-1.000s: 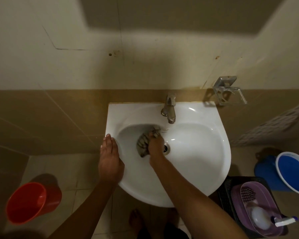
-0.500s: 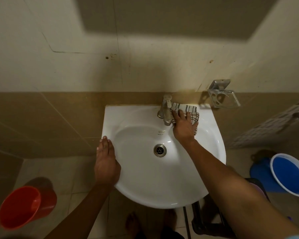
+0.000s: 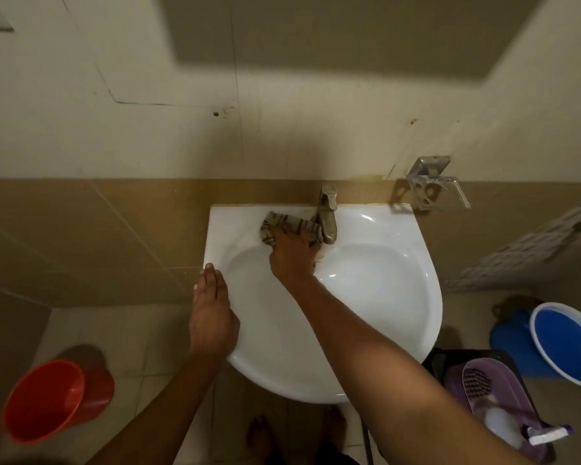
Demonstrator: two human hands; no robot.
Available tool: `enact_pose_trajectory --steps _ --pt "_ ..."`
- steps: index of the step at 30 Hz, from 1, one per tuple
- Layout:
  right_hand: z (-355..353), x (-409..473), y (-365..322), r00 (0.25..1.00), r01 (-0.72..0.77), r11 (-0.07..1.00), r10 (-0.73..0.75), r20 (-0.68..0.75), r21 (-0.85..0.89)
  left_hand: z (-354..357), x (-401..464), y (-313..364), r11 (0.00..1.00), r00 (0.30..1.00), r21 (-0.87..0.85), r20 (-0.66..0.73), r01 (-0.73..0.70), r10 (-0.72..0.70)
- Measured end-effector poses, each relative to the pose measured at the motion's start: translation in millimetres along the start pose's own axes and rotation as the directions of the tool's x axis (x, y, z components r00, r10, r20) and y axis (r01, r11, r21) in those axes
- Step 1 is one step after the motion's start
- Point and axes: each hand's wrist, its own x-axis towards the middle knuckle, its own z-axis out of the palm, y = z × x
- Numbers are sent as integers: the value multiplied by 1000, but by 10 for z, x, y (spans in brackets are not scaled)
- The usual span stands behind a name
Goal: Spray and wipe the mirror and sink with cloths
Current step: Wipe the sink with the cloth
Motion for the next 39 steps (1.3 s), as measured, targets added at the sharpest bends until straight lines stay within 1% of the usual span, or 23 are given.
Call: enact_pose_trajectory --steps 2,4,5,7,9,11,13,14,15,17,18,19,20,22,24,25,27,29,32,34,36,38,39 --pt "-22 62 -177 990 86 995 -81 112 -41 8 -12 -22 1000 1000 3 9 9 -9" --pt "-10 24 -240 970 169 986 -167 177 3 16 -26 -30 1000 1000 5 15 11 -12" --pt "-17 -23 -222 961 172 981 -186 203 84 13 -27 -32 1000 1000 10 20 12 -12" --pt "-68 -195 -89 941 71 911 -196 275 406 -4 -18 -29 1000 999 13 35 0 0" --pt "-154 -428 134 929 -100 702 -188 319 705 -46 3 -23 1000 999 -9 40 -11 12" --pt "-242 -672 396 924 -284 386 -136 358 878 -91 31 26 995 1000 -100 25 -2 5" --pt "-308 -893 622 896 -430 1 -120 427 903 -139 27 172 959 999 -283 34 33 -25" --pt "-349 -990 724 883 -468 -155 -118 454 870 -161 23 277 913 996 -400 59 82 -63" --pt "-381 -1067 807 874 -484 -277 -118 471 830 -194 22 383 832 986 -531 113 163 -122" --pt "-469 -1235 973 882 -465 -435 -155 444 771 -243 -6 647 559 939 -754 286 345 -193" --pt "-521 -1317 1045 895 -441 -491 -179 408 752 -243 -39 773 423 905 -801 390 424 -169" --pt "-565 -1392 1111 908 -416 -539 -205 365 732 -227 -83 892 341 871 -807 481 483 -95" --pt "-594 -1460 1167 916 -400 -575 -223 333 714 -207 -141 996 316 838 -796 546 516 8" --pt "-644 -1600 1316 931 -365 -606 -232 282 707 -106 -284 1239 230 762 -776 626 588 167" --pt "-702 -1710 1452 953 -302 -596 -202 225 744 -7 -418 1485 55 713 -737 668 674 215" --pt "-729 -1755 1503 962 -273 -579 -175 210 768 23 -472 1586 -24 706 -721 670 693 230" --pt "-792 -1863 1688 969 -246 -536 -118 218 808 83 -571 1818 -64 716 -724 658 686 231" --pt "-845 -1976 1934 970 -243 -448 -99 222 860 143 -662 2056 21 748 -766 633 642 200" --pt "-970 -2128 2367 968 -249 -227 -19 252 942 219 -791 2393 167 785 -796 603 582 138" --pt "-1059 -2223 2699 965 -253 -129 43 260 959 261 -862 2611 266 799 -796 588 543 129" --pt "-1134 -2312 2959 954 -288 -64 62 292 955 307 -896 2795 386 798 -783 579 487 168" --pt "-1165 -2399 3164 946 -318 10 67 317 948 385 -932 2997 504 771 -740 603 445 204" --pt "-1154 -2437 3248 946 -316 22 87 313 949 436 -957 3088 534 754 -718 623 446 208"
